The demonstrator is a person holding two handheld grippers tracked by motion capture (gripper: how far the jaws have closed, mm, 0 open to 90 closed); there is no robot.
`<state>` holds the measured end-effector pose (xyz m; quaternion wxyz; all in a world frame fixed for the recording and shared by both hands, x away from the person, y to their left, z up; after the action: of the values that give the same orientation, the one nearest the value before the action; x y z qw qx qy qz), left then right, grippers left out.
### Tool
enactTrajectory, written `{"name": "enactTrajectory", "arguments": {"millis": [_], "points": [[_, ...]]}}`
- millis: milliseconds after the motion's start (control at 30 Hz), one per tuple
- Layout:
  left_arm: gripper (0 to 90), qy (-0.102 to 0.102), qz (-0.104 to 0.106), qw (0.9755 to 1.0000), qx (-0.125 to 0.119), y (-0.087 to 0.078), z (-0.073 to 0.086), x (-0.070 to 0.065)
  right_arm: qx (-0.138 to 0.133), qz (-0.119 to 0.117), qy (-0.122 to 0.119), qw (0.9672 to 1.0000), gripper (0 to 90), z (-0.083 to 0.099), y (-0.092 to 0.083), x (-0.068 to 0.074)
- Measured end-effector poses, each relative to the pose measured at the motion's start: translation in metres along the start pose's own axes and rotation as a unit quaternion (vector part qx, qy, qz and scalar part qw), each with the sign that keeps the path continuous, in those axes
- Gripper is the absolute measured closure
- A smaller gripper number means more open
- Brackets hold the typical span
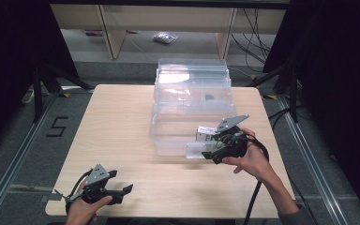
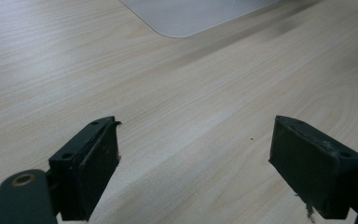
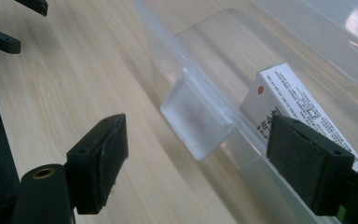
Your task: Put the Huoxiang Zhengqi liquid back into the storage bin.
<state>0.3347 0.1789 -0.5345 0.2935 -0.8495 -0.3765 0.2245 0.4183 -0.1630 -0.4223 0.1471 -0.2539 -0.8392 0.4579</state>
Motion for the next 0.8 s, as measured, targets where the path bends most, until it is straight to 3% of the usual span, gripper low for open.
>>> {"name": "enactTrajectory", "arguments": {"millis": [300, 333, 433, 633, 667, 800], "points": [[14.9, 0.004, -0.002, 1.0, 0.001, -0.001, 0.0, 0.0, 0.001, -0.002, 0.011, 0.9999, 19.5, 0.005, 0.002, 0.008], [14.9, 0.001, -0.002, 1.0, 0.0, 0.0, 0.0, 0.0, -0.002, 0.001, -0.001, 1.0, 19.1, 0.005, 0.003, 0.007], [14.9, 0.001, -0.002, 1.0, 0.0, 0.0, 0.0, 0.0, -0.004, 0.003, 0.009, 0.9999, 18.5, 0.007, 0.003, 0.009], [14.9, 0.003, -0.002, 1.0, 0.0, -0.001, 0.0, 0.0, -0.012, 0.006, 0.005, 0.9999, 18.2, 0.008, 0.007, 0.012], [14.9, 0.003, -0.004, 1.0, 0.003, -0.001, 0.0, 0.0, -0.011, 0.002, 0.016, 0.9998, 18.2, 0.009, 0.006, 0.014], [14.9, 0.001, -0.002, 1.0, 0.0, 0.0, 0.0, 0.0, -0.014, 0.007, -0.005, 0.9999, 18.2, 0.011, 0.008, 0.014]]}}
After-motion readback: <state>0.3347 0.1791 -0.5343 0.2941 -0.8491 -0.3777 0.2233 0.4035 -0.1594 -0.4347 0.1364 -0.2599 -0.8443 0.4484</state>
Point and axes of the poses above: each handheld gripper's, and its own axes: y roughly forward along the jaws, z roughly out of its underside, x roughly to its left, the point moved 6 cm from there along y, roughly forward along the jaws, and after that the axes turned 9 degrees about x, right-handed, at the moved point
